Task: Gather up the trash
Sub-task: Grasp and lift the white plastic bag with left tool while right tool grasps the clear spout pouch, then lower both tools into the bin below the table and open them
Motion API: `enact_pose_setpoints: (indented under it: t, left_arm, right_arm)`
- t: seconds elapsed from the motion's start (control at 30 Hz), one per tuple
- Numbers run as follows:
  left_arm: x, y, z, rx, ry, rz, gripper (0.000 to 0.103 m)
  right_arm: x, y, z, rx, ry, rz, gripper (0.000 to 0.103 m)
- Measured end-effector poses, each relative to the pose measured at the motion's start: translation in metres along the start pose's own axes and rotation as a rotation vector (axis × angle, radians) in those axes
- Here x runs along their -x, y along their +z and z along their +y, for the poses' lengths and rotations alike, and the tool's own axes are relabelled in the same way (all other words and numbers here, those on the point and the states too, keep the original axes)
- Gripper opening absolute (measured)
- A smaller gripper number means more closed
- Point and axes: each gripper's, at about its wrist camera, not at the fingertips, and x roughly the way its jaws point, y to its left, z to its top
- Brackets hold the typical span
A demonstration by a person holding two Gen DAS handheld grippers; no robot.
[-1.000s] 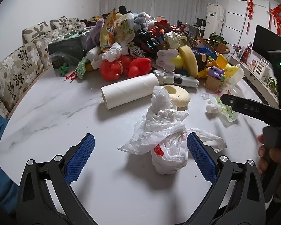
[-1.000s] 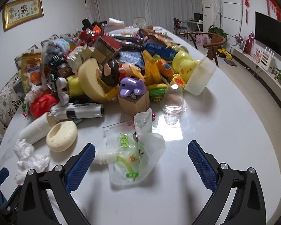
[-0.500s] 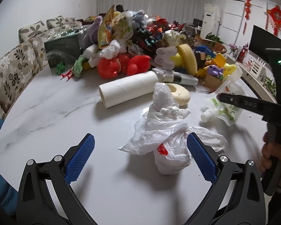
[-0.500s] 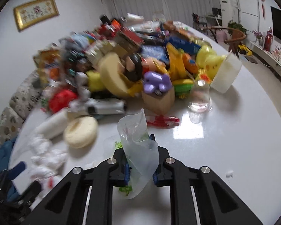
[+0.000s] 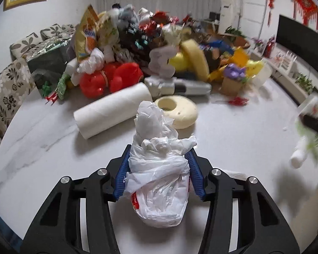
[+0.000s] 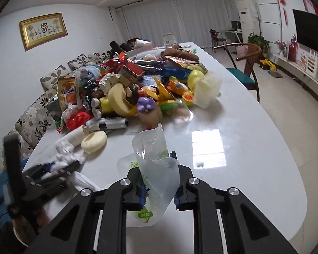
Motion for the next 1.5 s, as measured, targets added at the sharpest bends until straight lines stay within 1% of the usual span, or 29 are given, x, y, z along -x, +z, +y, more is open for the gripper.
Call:
enact_pose_setpoints:
  t: [0.07,0.17,0.23,0.3,0.37,0.43,0.47,0.57,0.63,0.67,0.7,0.73,0.77,0.8,0.87,0.9,0.93,1.0,1.03,1.07,1.1,1.13,1.17,1.2,1.23,1.27,1.33,1.43,1.5]
  left_arm:
    - [0.023,0.000,-0.001,-0.032,0.008,-0.028,0.048]
    - [0.085,0.000,0.001,-0.067,-0.074,-0.124,0.048]
    - [0.135,-0.006,0.002,-0.129,-0.118,-0.208,0.048]
    - [0.166,-0.018,0.002,-0.185,-0.160,-0.234,0.049]
    - [0.179,-0.035,0.003,-0.236,-0.184,-0.212,0.049]
    - [0.176,-0.066,0.002,-0.287,-0.199,-0.150,0.049]
    - [0.166,-0.086,0.003,-0.310,-0.207,-0.094,0.050]
    - [0.128,-0.125,0.012,-0.298,-0.249,0.075,0.051]
    - [0.089,-0.155,0.021,-0.268,-0.247,0.193,0.055]
    - [0.070,-0.168,0.024,-0.258,-0.250,0.239,0.060]
    - [0.057,-0.179,0.029,-0.243,-0.244,0.271,0.069]
    - [0.042,-0.187,0.032,-0.227,-0.245,0.311,0.073]
    - [0.027,-0.195,0.036,-0.213,-0.256,0.349,0.077]
    - [0.018,-0.199,0.038,-0.205,-0.250,0.370,0.077]
    - [0.006,-0.204,0.042,-0.192,-0.231,0.411,0.077]
    - [0.006,-0.203,0.045,-0.182,-0.224,0.417,0.077]
    - [0.011,-0.200,0.048,-0.172,-0.229,0.403,0.077]
    - [0.031,-0.185,0.053,-0.150,-0.258,0.351,0.077]
    - [0.045,-0.177,0.055,-0.137,-0.283,0.313,0.077]
    - [0.057,-0.164,0.058,-0.126,-0.307,0.266,0.080]
    - [0.074,-0.146,0.061,-0.117,-0.324,0.191,0.087]
    - [0.085,-0.132,0.065,-0.113,-0.326,0.129,0.091]
    - [0.095,-0.120,0.068,-0.110,-0.321,0.067,0.092]
    - [0.102,-0.104,0.071,-0.109,-0.308,0.005,0.092]
    - [0.104,-0.092,0.074,-0.108,-0.295,-0.034,0.092]
    - [0.104,-0.079,0.077,-0.110,-0.274,-0.067,0.092]
    - [0.098,-0.057,0.084,-0.119,-0.203,-0.103,0.092]
    - [0.080,-0.035,0.079,-0.166,-0.117,-0.151,0.092]
    - [0.068,-0.024,0.084,-0.192,-0.088,-0.155,0.092]
  right_arm:
    - [0.008,-0.005,0.000,0.007,0.008,-0.003,0.019]
    - [0.030,-0.008,0.008,0.018,0.076,-0.023,0.019]
    - [0.048,-0.009,0.018,0.044,0.143,-0.033,0.019]
    - [0.074,-0.016,0.036,0.104,0.242,-0.029,0.019]
    - [0.092,-0.031,0.053,0.183,0.315,0.019,0.019]
    - [0.097,-0.054,0.066,0.260,0.351,0.099,0.019]
    - [0.096,-0.063,0.070,0.284,0.353,0.127,0.019]
    - [0.075,-0.112,0.080,0.389,0.320,0.271,0.020]
    - [0.052,-0.138,0.080,0.401,0.305,0.353,0.025]
    - [0.035,-0.155,0.078,0.407,0.295,0.393,0.038]
    - [0.020,-0.167,0.077,0.415,0.276,0.426,0.049]
    - [0.004,-0.179,0.075,0.424,0.253,0.455,0.065]
    - [-0.006,-0.190,0.075,0.435,0.241,0.475,0.066]
    - [-0.019,-0.201,0.073,0.445,0.225,0.505,0.065]
    - [-0.028,-0.209,0.070,0.447,0.192,0.537,0.063]
    - [-0.024,-0.208,0.069,0.443,0.197,0.537,0.063]
    - [-0.013,-0.200,0.068,0.440,0.218,0.512,0.063]
    - [0.009,-0.180,0.074,0.452,0.252,0.448,0.065]
    - [0.028,-0.160,0.078,0.464,0.282,0.385,0.071]
    - [0.039,-0.146,0.080,0.470,0.297,0.335,0.082]
    - [0.050,-0.126,0.084,0.477,0.308,0.265,0.087]
    - [0.056,-0.107,0.089,0.485,0.314,0.208,0.091]
    - [0.055,-0.094,0.092,0.492,0.312,0.180,0.091]
    - [0.049,-0.080,0.100,0.502,0.298,0.148,0.091]
    - [0.039,-0.062,0.106,0.514,0.272,0.115,0.091]
    - [0.022,-0.044,0.112,0.513,0.249,0.097,0.091]
    - [-0.013,-0.015,0.116,0.479,0.202,0.097,0.091]
    - [-0.072,0.018,0.124,0.397,0.126,0.155,0.091]
    - [-0.103,0.035,0.130,0.350,0.097,0.198,0.090]
